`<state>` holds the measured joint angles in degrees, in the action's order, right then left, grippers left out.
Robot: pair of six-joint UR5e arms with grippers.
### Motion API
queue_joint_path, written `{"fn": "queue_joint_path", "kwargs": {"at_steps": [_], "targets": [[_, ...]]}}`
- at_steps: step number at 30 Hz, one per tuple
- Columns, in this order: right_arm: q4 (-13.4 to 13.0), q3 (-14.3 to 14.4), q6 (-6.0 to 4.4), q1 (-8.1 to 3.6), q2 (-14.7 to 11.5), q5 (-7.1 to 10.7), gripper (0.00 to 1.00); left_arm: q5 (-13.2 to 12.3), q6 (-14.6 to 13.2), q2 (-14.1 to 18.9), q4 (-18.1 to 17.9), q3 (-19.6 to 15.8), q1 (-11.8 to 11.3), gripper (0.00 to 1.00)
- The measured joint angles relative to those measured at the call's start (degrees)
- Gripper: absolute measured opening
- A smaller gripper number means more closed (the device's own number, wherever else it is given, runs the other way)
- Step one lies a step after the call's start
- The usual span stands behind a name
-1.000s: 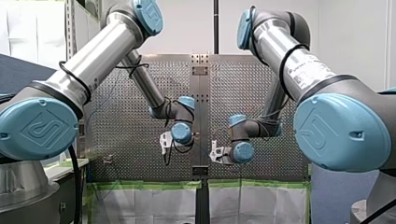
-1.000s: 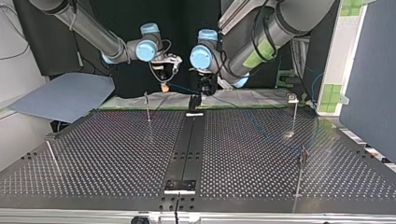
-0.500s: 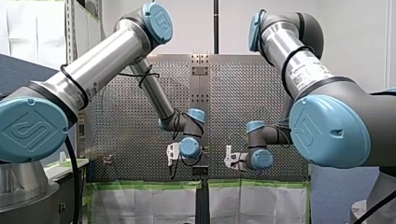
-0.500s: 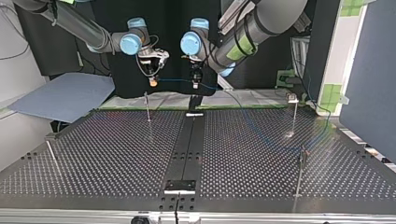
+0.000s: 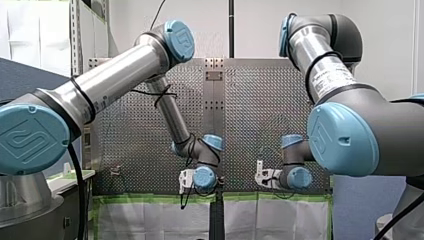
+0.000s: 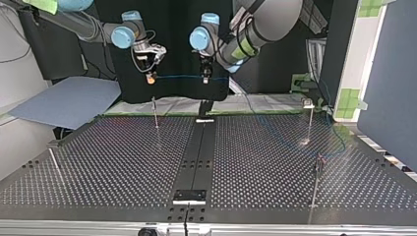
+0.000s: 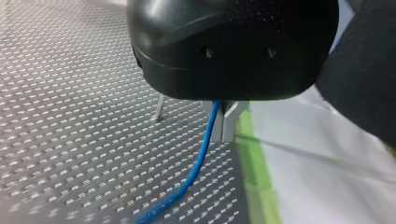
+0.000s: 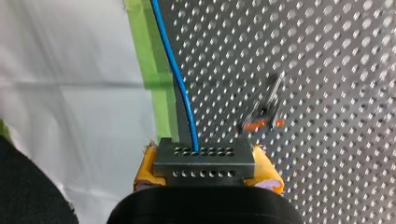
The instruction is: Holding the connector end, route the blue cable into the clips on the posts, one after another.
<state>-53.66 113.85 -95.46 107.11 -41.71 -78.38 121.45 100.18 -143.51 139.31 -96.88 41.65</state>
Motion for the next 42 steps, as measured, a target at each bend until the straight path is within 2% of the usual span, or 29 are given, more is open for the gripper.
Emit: {"fn": "queue_joint_path", "kwargs": {"at_steps": [1,6,15,24,27,28,31,34,36,39,42], "targets": [[-0.79,0.81,0.00,-0.69,0.07,0.66,0.00,0.07,-0.03,-0.62,-0.17,0.18,0.28,0.00],[-3.19,3.20,-0.04,-2.17,-0.11,2.82,0.00,0.42,-0.03,-1.75,0.60,2.06,1.21,0.00],[-7.89,7.91,-0.37,-4.80,-0.56,6.97,0.00,1.16,0.33,-1.88,1.21,6.14,2.43,0.00],[-12.62,12.62,-0.69,-9.19,-0.65,11.53,0.00,1.65,1.14,-2.53,1.47,8.65,3.56,0.00],[-14.30,13.85,-1.17,-10.87,-1.95,13.22,0.00,1.68,1.40,-3.84,2.24,9.97,4.25,0.00],[-15.11,13.86,-1.69,-11.69,-2.70,14.02,0.00,1.76,1.69,-4.45,2.34,10.60,4.71,0.00],[-16.60,13.18,-2.88,-12.95,-4.14,15.34,0.00,2.13,2.52,-5.92,2.34,12.08,5.90,0.00],[-18.09,12.26,-3.58,-13.41,-5.61,16.04,0.00,2.38,2.86,-6.85,2.06,13.41,6.59,0.00],[-18.89,11.70,-3.64,-13.30,-6.37,16.18,0.00,2.45,2.85,-7.09,1.62,14.10,6.90,0.00],[-20.34,10.45,-3.11,-12.75,-6.60,16.10,0.00,2.47,2.76,-7.21,0.79,14.50,7.19,0.00],[-21.72,9.30,-2.09,-11.93,-6.35,15.27,0.00,2.50,2.51,-7.23,-0.08,14.61,7.29,0.00]]}}
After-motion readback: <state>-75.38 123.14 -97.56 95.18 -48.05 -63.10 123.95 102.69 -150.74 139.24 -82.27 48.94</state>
